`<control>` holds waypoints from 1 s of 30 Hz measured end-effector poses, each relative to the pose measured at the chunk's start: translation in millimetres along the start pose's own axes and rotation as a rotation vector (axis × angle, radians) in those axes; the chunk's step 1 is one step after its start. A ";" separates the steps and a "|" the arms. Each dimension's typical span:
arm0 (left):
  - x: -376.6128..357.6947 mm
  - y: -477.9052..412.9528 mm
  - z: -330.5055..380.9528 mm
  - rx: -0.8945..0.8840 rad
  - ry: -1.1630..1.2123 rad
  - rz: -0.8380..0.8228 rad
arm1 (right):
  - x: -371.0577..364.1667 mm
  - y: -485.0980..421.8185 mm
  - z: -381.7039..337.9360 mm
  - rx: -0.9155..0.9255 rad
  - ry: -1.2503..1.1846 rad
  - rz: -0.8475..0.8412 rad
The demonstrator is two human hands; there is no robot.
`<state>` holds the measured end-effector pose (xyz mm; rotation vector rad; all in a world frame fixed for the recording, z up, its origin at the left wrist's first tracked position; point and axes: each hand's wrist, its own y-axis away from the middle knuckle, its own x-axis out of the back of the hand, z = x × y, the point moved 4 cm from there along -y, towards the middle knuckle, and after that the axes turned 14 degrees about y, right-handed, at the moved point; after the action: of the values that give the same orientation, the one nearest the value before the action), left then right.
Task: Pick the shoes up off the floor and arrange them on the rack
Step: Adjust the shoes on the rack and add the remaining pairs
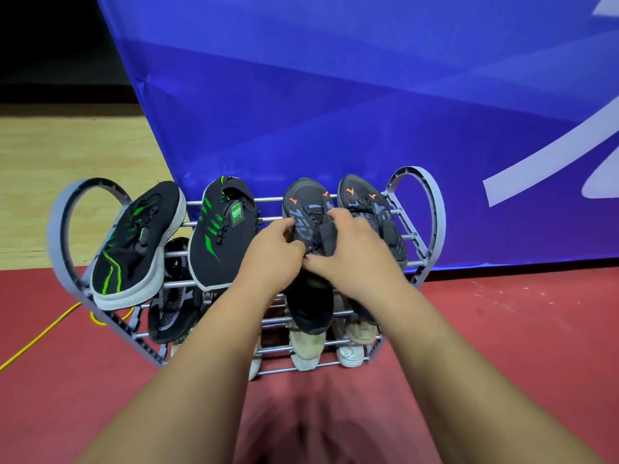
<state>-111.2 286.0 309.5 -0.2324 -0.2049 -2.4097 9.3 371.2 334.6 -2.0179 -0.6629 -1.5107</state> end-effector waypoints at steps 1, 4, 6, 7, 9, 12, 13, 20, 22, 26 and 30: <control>0.8 4.3 3.6 0.007 -0.032 -0.001 | 13.5 -2.5 7.9 -0.012 -0.073 0.033; 0.6 15.0 8.7 0.021 -0.113 -0.056 | 38.7 -4.8 45.4 -0.137 -0.188 0.180; -4.0 20.3 7.6 0.036 -0.163 -0.147 | 36.2 -3.0 70.6 -0.242 -0.252 0.176; -7.4 21.2 4.5 0.042 -0.181 -0.189 | 31.1 -1.5 79.0 -0.287 -0.289 0.136; -14.9 20.5 -2.6 0.037 -0.205 -0.203 | 17.6 2.3 89.4 -0.329 -0.364 0.024; -21.9 17.0 -8.9 0.034 -0.232 -0.121 | 2.6 6.7 90.8 -0.287 -0.395 -0.122; -23.5 16.2 -8.9 0.028 -0.237 -0.101 | -0.7 6.9 90.6 -0.267 -0.376 -0.138; -31.5 11.6 -9.7 -0.018 -0.242 -0.055 | -7.0 4.8 99.7 -0.238 -0.299 -0.154; -34.5 9.0 -13.1 -0.022 -0.245 -0.037 | -6.1 4.8 99.5 -0.227 -0.276 -0.145; -40.0 4.8 -16.9 -0.047 -0.255 -0.001 | -4.1 5.8 99.1 -0.217 -0.234 -0.139; -40.9 2.1 -19.8 -0.070 -0.212 0.006 | -2.1 5.7 94.9 -0.214 -0.187 -0.121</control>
<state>-81.7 306.3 281.3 -0.5212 -0.2155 -2.3871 79.4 430.3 309.5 -2.3400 -0.7353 -1.5288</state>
